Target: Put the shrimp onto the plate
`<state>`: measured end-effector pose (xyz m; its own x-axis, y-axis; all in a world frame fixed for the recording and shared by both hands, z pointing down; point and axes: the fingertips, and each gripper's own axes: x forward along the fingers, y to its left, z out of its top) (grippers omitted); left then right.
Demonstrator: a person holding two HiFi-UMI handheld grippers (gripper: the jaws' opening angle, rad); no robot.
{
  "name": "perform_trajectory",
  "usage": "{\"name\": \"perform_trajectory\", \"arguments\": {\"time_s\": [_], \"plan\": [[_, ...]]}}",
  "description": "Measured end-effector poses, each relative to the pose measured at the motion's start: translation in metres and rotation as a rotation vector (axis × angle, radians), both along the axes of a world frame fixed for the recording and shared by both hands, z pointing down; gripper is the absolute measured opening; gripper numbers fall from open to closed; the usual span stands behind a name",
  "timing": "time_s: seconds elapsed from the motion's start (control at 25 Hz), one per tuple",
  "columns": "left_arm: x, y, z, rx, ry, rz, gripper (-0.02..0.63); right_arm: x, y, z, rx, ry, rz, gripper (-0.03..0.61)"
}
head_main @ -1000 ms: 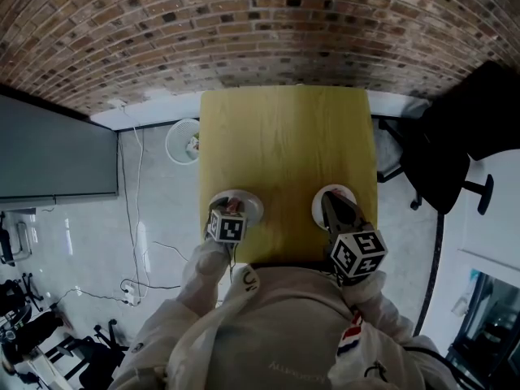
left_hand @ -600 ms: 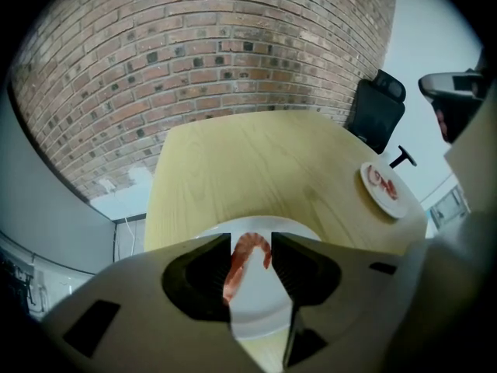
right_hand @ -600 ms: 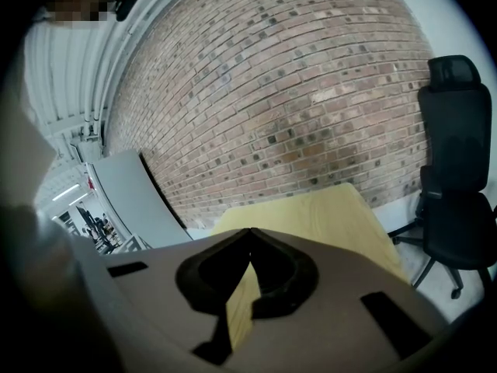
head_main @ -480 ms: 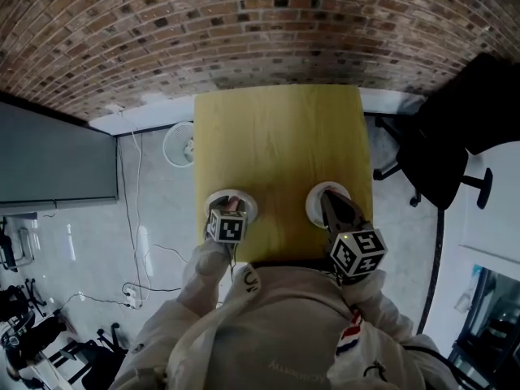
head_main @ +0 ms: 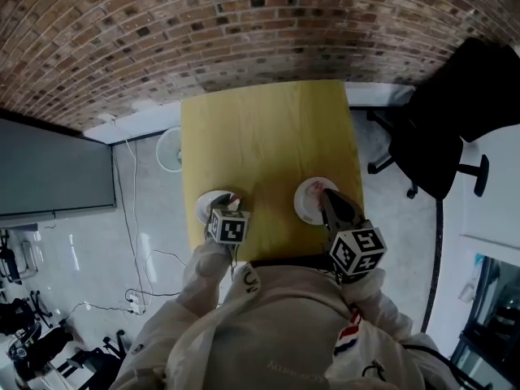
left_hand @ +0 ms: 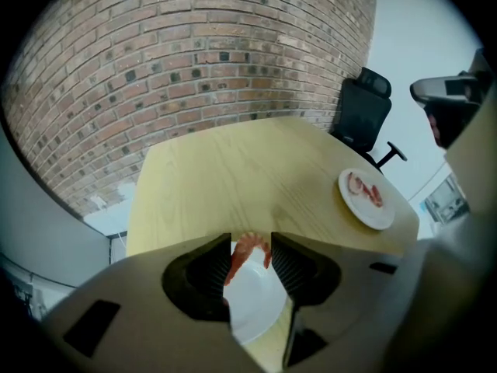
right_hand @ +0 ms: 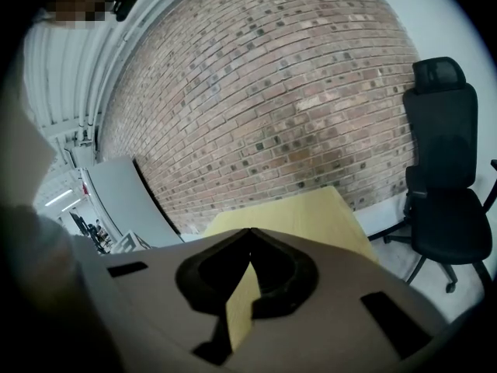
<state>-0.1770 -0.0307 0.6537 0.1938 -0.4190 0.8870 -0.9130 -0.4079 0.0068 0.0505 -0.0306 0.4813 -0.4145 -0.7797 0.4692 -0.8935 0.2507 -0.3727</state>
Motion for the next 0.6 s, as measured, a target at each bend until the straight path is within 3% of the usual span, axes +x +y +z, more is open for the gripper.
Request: {"name": "perform_trajectory", "arguments": {"time_s": [0.6], "plan": [[0.093, -0.002, -0.014, 0.034, 0.012, 0.155, 0.163, 0.071, 0.020, 0.001, 0.011, -0.014, 0.106, 0.025]]}}
